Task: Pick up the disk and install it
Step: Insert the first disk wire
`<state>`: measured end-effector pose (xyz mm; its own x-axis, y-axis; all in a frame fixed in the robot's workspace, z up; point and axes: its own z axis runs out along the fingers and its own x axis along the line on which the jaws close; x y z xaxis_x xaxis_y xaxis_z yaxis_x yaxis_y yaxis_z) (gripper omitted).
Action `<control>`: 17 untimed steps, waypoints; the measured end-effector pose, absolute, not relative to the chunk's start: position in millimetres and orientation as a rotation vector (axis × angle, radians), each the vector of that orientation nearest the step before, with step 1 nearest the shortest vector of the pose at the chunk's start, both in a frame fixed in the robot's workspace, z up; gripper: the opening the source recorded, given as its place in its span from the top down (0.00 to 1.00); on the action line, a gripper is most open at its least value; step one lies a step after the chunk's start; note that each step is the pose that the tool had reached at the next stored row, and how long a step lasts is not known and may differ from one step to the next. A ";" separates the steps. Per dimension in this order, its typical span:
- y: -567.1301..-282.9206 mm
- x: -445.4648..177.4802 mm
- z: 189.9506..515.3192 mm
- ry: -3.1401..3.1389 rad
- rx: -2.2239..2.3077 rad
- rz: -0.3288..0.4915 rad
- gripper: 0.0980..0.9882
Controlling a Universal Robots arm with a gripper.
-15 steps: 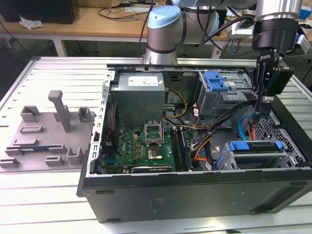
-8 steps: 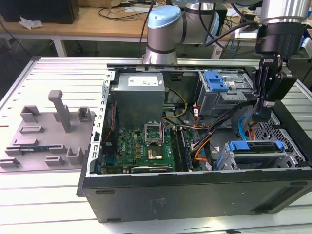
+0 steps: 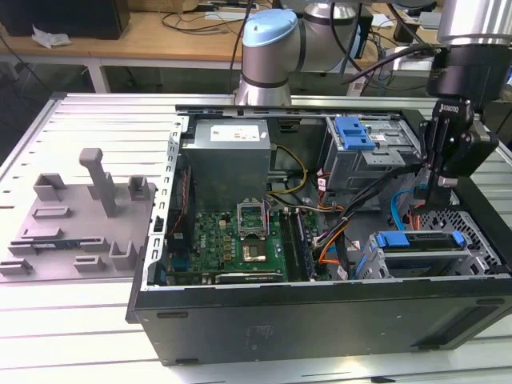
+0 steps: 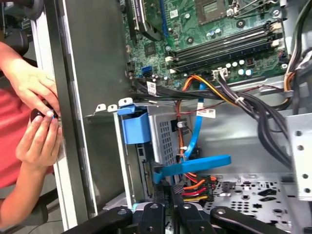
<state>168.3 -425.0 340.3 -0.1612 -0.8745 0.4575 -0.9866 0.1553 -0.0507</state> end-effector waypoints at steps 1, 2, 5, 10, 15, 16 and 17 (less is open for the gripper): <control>-428.2 167.8 340.3 -2.119 1.789 0.488 0.93; -430.5 167.5 340.3 -2.120 1.791 0.485 0.93; -438.6 166.3 340.3 -2.129 1.802 0.469 0.93; -441.4 165.5 340.3 -2.151 1.846 0.418 0.93; -443.3 165.4 340.7 -2.170 1.900 0.365 0.93; -443.8 165.4 340.8 -2.172 1.910 0.357 0.93; -444.3 165.4 340.9 -2.174 1.916 0.351 0.93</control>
